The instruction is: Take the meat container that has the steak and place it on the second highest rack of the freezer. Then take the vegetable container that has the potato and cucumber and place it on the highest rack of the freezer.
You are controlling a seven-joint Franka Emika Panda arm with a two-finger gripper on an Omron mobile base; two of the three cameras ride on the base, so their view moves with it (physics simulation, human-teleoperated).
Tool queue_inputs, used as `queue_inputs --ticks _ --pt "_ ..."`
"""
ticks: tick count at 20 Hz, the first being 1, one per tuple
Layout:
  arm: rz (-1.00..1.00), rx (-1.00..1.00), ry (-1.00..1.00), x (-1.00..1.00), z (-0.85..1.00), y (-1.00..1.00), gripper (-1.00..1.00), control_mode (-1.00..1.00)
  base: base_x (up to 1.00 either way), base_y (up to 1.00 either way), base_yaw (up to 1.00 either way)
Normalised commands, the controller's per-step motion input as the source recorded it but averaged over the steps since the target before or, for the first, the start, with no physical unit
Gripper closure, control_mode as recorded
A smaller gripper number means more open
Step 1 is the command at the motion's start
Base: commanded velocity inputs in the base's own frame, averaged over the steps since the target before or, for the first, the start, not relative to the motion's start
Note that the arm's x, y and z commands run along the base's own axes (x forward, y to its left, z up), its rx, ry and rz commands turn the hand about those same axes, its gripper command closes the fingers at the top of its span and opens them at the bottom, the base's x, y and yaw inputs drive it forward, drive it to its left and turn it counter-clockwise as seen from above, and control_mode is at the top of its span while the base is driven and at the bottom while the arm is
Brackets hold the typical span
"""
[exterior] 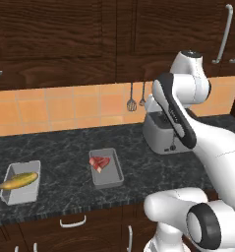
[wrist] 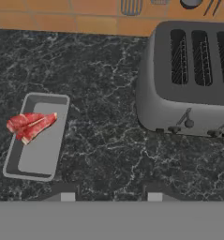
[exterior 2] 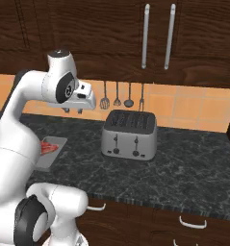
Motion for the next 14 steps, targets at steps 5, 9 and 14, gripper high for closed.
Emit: queue_inputs --ticks 5,9,14 --pt "0.25 -0.13 -0.04 -0.76 -0.22 0.71 -1.0 -1.0 0.0 0.0 0.0" --pt "0.56 -0.15 0.0 -0.84 -0.57 1.0 -1.0 -1.0 0.0 0.0 0.0" --pt "0.37 -0.01 0.12 0.0 -0.59 0.69 -1.0 -1.0 0.0 0.0 0.0"
